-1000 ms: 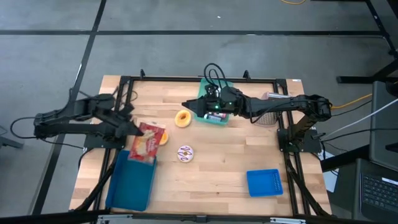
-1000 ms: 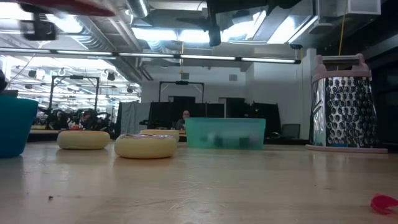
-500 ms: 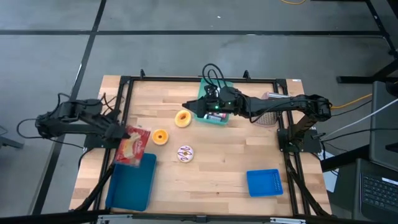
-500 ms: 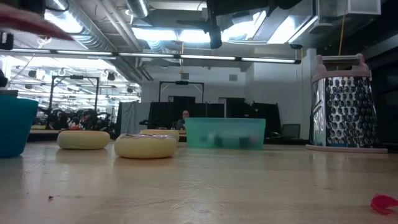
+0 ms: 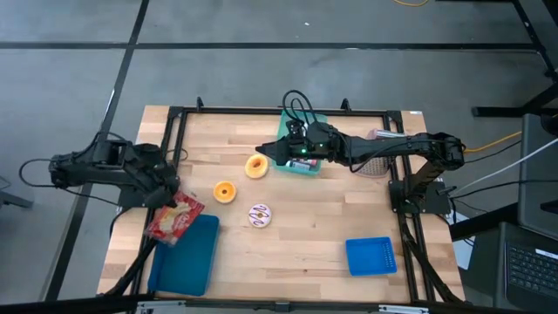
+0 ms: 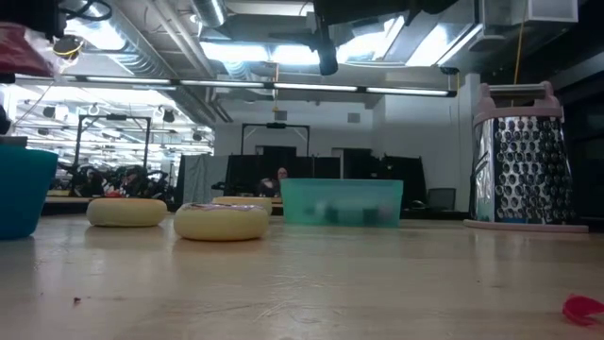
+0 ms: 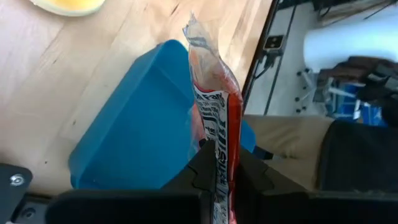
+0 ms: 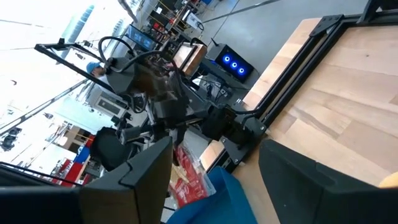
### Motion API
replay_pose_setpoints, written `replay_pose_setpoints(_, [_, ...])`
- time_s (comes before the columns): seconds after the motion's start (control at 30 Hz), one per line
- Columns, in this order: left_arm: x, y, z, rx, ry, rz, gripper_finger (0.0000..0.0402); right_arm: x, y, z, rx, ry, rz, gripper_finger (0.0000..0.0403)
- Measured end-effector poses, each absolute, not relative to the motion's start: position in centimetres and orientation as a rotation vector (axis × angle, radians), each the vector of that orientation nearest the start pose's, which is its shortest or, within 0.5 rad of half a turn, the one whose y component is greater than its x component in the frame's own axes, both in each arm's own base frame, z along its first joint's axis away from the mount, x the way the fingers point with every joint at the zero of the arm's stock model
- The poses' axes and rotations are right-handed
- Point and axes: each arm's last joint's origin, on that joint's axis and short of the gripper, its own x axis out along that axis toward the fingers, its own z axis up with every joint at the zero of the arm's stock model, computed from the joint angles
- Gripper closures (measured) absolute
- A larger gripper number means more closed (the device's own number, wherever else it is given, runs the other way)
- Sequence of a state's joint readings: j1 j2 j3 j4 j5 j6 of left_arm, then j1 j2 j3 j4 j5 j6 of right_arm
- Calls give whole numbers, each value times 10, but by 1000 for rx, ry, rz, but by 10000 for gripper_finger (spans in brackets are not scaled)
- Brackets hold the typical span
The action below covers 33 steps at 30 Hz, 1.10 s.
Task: Pick & Place Food Item
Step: Put the red popcorn bag into the dark blue bin
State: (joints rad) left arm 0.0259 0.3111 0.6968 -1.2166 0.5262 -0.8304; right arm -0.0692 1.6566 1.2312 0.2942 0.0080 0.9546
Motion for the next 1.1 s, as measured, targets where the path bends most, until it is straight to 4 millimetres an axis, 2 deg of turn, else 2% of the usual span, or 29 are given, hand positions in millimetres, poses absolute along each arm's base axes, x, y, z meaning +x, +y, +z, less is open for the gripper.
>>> replay_pose_setpoints(0.47, [45,-20,264,-1001,1089,-212,382,386,-27,307,962,84,-137,168])
replay_pose_setpoints(0.67, [63,-27,271,-1019,1055,-264,382,386,-27,307,962,84,-137,168])
replay_pose_setpoints(0.83, [82,-38,251,-1028,1128,-252,382,386,-27,307,959,87,-136,168])
replay_pose_setpoints(0.97, [93,-49,240,-1055,1059,-265,382,386,-26,307,961,100,-111,168])
replay_pose_setpoints(1.1, [94,-58,233,-1087,1029,-249,382,386,-22,307,962,110,-93,168])
